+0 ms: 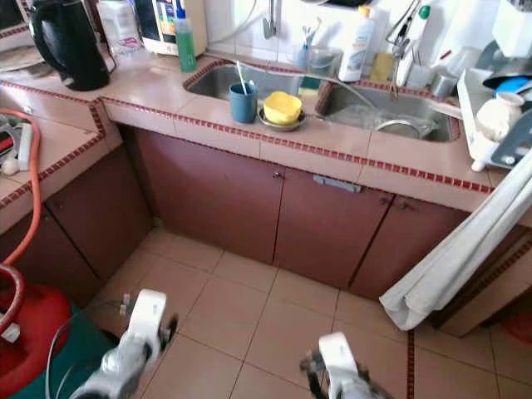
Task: Kitchen organization
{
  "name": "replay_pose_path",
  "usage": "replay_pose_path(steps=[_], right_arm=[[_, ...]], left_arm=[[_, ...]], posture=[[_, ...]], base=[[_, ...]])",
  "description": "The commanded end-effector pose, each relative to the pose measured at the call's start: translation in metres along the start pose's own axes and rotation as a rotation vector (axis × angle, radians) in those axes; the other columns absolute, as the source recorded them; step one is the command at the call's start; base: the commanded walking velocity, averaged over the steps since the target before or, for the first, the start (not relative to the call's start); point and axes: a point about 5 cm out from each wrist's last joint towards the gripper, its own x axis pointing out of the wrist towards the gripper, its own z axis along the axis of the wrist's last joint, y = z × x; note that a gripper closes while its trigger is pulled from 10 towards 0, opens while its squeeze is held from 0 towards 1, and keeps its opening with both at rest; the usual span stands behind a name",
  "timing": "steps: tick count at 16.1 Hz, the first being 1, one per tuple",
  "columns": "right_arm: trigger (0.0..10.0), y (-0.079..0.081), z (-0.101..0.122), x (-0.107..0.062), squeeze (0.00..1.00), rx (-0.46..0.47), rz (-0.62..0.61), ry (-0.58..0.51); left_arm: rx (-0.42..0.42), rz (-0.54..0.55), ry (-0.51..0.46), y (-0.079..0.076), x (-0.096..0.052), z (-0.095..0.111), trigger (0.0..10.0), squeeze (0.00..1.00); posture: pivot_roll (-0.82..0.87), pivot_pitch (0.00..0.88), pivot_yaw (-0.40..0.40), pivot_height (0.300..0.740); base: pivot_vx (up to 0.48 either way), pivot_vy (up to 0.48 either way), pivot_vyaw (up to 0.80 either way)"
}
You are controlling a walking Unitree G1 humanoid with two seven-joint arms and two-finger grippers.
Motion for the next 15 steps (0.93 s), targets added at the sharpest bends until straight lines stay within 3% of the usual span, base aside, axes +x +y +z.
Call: replay_pose_path(steps=[1,2,4,6,7,8,10,11,12,13,15], right_arm=[[10.0,-0.001,0.013,0.002,0.0,0.02,-0.001,-0.054],[10.0,-0.003,0.038,0.006,0.0,0.017,-0.008,-0.143],[10.0,-0.001,0.069,0.007,0.0,0.037,0.006,-0.274],[10.0,-0.001,0.089,0.007,0.0,0.114,0.019,-0.351],[10.0,-0.004,0.125,0.004,0.0,0.176,0.07,-0.479],[10.0,-0.005,0.129,0.003,0.0,0.173,0.072,-0.495],[10.0,-0.017,0.178,-0.011,0.02,0.121,0.068,-0.702],[10.0,-0.021,0.192,-0.016,1.0,0.128,0.066,-0.752],[10.0,-0.025,0.2,-0.02,1.0,0.166,0.068,-0.783],[10.0,-0.031,0.208,-0.024,1.0,0.213,0.052,-0.8],[10.0,-0.034,0.214,-0.032,1.0,0.167,0.018,-0.82]], left_arm=[[-0.015,-0.005,-0.043,0.001,0.002,0.01,10.0,0.0],[-0.033,-0.029,-0.127,0.001,0.006,0.03,10.0,0.0],[-0.018,-0.041,-0.233,0.003,0.008,0.052,10.0,0.0],[-0.031,-0.055,-0.29,0.005,0.008,0.064,10.0,0.0],[-0.164,-0.09,-0.381,0.012,0.008,0.089,10.0,0.0],[-0.18,-0.094,-0.389,0.013,0.008,0.092,10.0,0.0],[-0.116,-0.112,-0.517,0.021,0.004,0.131,10.0,0.0],[-0.106,-0.126,-0.561,0.024,0.0,0.142,10.0,0.0],[-0.114,-0.138,-0.593,0.027,-0.003,0.149,10.0,0.0],[-0.153,-0.146,-0.652,0.033,-0.011,0.156,10.0,1.0],[-0.175,-0.132,-0.694,0.037,-0.021,0.16,10.0,1.0]], posture=[[-0.03,0.018,0.006,0.74],[-0.04,0.023,0.01,0.74],[-0.04,0.029,0.014,0.74],[-0.05,0.032,0.018,0.74],[-0.05,0.035,0.018,0.74],[-0.05,0.035,0.018,0.74],[-0.06,0.042,0.009,0.74],[-0.06,0.048,0.003,0.74],[-0.06,0.048,0.003,0.74],[-0.06,0.056,0.002,0.74],[-0.06,0.061,-0.008,0.74]], base=[[0.0,0.0,0.0],[0.0,0.0,0.0],[0.0,0.0,0.0],[0.0,0.0,0.0],[0.0,0.0,0.0],[0.0,0.0,0.0],[0.0,0.0,0.0],[0.0,0.0,0.0],[0.0,0.0,0.0],[0.0,0.0,0.0],[0.0,0.0,0.0]])
